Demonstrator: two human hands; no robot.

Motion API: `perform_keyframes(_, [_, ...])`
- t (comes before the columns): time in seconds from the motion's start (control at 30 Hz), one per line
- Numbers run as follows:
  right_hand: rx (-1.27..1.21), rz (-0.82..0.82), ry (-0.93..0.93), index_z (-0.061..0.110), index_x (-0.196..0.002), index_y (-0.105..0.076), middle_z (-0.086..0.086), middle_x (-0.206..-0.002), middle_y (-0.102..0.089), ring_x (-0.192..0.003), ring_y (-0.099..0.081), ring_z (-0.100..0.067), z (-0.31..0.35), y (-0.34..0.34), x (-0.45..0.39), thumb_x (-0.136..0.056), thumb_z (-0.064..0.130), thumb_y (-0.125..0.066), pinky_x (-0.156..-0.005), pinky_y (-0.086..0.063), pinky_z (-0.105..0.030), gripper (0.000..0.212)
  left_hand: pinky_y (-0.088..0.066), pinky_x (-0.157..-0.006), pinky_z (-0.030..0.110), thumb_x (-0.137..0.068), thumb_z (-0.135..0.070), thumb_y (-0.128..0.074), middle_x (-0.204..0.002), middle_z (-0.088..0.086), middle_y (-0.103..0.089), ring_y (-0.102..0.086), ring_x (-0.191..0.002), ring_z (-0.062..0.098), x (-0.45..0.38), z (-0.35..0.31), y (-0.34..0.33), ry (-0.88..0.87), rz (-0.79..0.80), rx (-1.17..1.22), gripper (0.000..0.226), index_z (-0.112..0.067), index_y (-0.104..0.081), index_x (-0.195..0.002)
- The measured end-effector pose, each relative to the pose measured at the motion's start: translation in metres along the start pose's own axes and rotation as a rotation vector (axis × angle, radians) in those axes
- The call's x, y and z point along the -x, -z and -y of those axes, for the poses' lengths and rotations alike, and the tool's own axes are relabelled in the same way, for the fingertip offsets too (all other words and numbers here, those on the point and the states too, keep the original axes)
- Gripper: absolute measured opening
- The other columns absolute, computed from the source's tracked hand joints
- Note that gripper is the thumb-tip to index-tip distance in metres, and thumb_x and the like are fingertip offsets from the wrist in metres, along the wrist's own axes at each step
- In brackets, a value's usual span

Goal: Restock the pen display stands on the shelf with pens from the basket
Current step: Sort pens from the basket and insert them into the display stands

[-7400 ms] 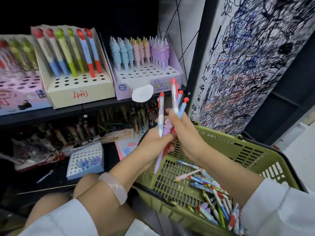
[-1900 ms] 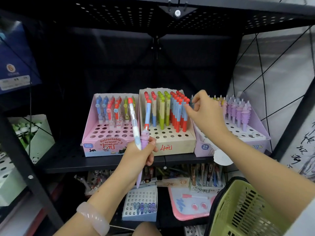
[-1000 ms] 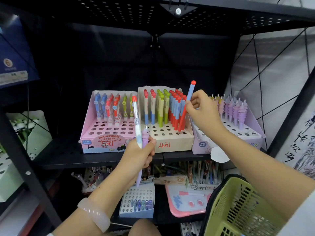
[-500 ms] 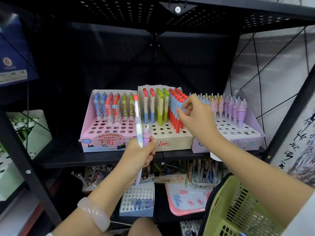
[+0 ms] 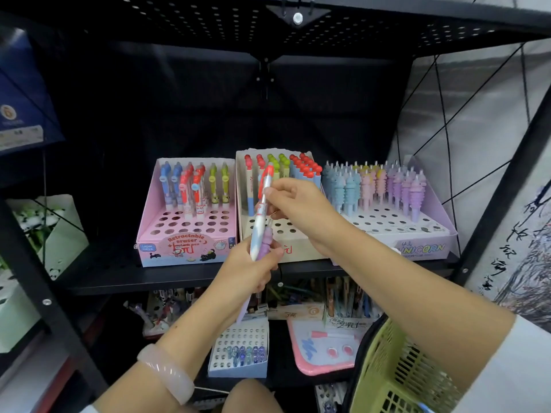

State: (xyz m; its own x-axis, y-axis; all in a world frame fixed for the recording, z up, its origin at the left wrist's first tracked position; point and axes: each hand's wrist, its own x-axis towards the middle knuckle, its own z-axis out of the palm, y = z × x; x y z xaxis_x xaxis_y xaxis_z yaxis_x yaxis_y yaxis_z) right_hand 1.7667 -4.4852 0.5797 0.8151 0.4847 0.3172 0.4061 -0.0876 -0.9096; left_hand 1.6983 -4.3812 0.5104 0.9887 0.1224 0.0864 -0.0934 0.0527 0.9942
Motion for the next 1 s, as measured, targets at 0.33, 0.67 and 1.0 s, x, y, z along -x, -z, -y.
perform_keyframes(0.33, [-0.346,0.158,-0.059,0.017,-0.100,-0.061,0.006,-0.082,-0.064,-0.078,-0.060,-0.003,-0.008,-0.013,-0.006,-0.101,0.015,-0.037,-0.073,-0.049,-0.017,0.025,-0.020,-0.036,0.015,-0.082,-0.032,-0.052,-0.065,0.001,-0.061,-0.028,-0.035,0.003,0.009,-0.008,0.024,-0.054,0.047,0.267,0.023,-0.013,-0.058,-0.093])
perform_keyframes(0.67, [0.009,0.021,-0.006,0.011,-0.076,-0.062,0.001,-0.068,-0.057,-0.058,-0.057,-0.003,0.009,-0.054,-0.040,-0.095,0.025,-0.053,-0.059,-0.051,-0.013,0.025,-0.028,-0.039,0.014,-0.091,-0.025,-0.056,-0.056,-0.010,-0.056,-0.032,-0.040,0.002,0.020,-0.005,0.079,-0.191,-0.309,-0.076,0.006,-0.023,-0.061,-0.090])
perform_keyframes(1.0, [0.403,-0.191,0.231,0.013,-0.103,-0.057,-0.007,-0.078,-0.067,-0.074,-0.065,-0.021,0.024,-0.078,-0.082,-0.096,0.021,-0.050,-0.069,-0.052,-0.029,0.013,-0.032,-0.041,0.018,-0.100,-0.020,-0.038,-0.080,0.002,-0.063,-0.038,-0.045,0.007,0.029,-0.003,0.130,-0.135,-0.449,0.151,0.020,-0.016,-0.055,-0.110])
